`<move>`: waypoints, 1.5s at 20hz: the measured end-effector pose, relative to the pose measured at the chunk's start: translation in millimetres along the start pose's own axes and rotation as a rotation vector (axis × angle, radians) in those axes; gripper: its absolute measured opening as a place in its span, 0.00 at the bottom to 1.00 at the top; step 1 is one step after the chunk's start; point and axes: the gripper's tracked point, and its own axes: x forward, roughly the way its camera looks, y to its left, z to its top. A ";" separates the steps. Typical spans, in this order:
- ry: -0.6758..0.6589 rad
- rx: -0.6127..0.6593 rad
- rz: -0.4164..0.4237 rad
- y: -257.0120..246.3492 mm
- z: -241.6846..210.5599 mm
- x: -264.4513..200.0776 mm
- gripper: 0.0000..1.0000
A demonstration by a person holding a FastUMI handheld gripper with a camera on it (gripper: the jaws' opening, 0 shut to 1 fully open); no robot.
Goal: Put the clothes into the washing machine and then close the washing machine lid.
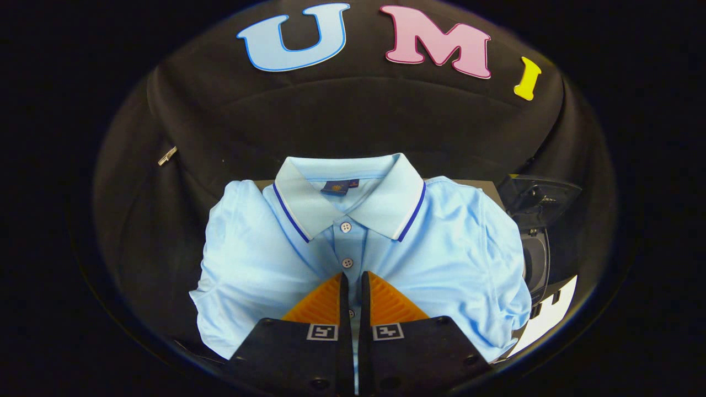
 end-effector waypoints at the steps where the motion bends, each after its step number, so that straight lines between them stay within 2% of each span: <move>1: -0.003 -0.006 -0.005 -0.1 -0.1 -0.5 0.08; 8: -0.087 -0.027 -0.007 1.6 0.1 -2.1 0.08; 17: -0.296 -0.091 0.024 3.6 5.9 -12.8 0.08; 22: -0.498 -0.126 0.015 4.0 19.2 -48.1 0.08; 28: -0.737 -0.208 -0.002 4.7 29.0 -120.1 0.08; 30: -0.815 -0.237 -0.036 -6.7 35.6 -144.9 0.08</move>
